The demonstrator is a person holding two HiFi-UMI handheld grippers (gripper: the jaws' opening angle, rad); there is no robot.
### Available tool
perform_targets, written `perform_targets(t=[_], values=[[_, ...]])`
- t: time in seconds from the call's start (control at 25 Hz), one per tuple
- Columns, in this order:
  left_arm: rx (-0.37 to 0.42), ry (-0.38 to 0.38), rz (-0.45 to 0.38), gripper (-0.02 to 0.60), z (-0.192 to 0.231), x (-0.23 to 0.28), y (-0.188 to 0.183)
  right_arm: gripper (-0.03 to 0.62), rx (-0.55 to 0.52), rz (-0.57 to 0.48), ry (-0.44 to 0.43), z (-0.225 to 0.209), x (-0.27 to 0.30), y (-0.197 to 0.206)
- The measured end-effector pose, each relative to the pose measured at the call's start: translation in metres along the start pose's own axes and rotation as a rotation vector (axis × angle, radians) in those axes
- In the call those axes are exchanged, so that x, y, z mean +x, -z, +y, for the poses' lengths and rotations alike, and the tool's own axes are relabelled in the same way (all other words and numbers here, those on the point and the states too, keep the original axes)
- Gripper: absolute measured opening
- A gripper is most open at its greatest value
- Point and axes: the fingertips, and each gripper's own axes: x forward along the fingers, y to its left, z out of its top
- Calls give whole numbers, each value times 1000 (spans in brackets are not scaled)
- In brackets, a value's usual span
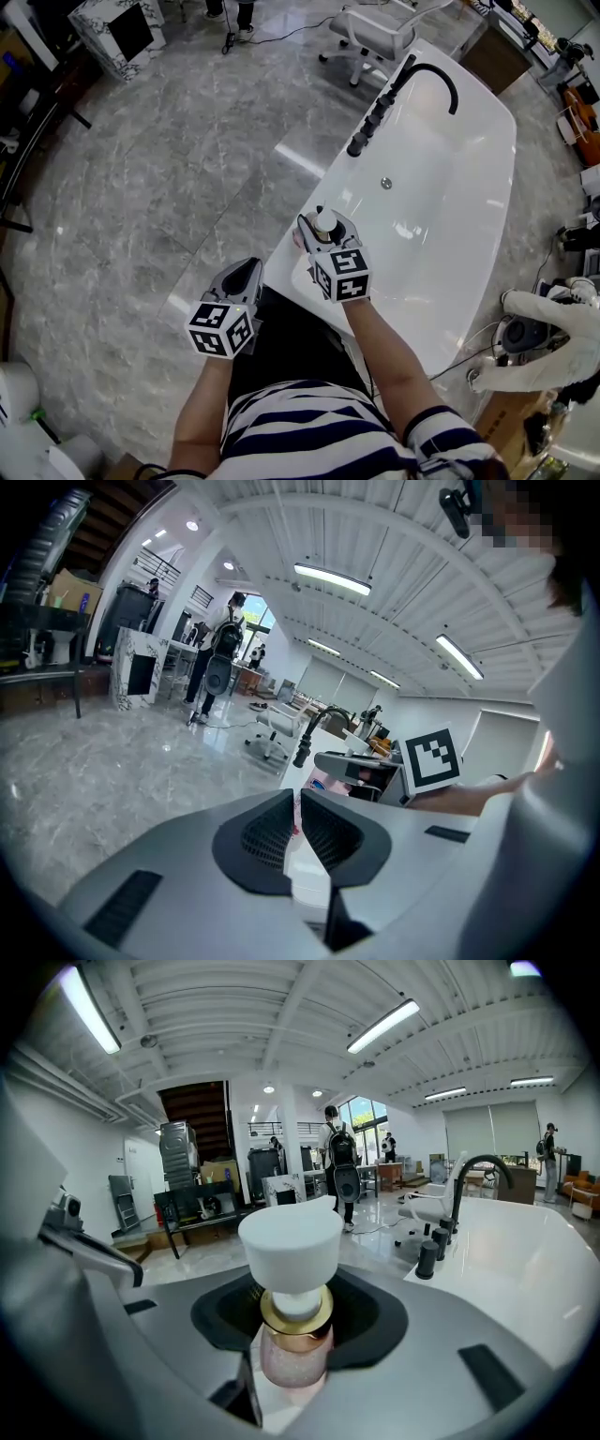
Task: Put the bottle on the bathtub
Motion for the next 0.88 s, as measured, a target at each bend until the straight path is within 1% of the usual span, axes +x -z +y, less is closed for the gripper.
perform_targets(t=[0.12, 0.24, 0.4, 0.6, 0.72, 0.88], values=[[-4, -3, 1, 36, 2, -4, 2, 183, 10, -19, 21, 3, 0, 2], [-3, -5, 3, 36, 4, -6, 2, 183, -12, -25, 34, 10, 3, 1], [-2, 2, 3, 37, 3, -8, 4, 184, -44, -19, 37, 19, 6, 3], [6, 15, -6, 37, 5, -15, 4, 187, -31, -2, 12, 23, 10, 4], [8, 24, -5, 36, 5, -16, 5, 213, -24, 17, 9, 22, 10, 9], [15, 42, -7, 37, 0, -16, 4, 265, -23, 31, 8, 22, 8, 11]])
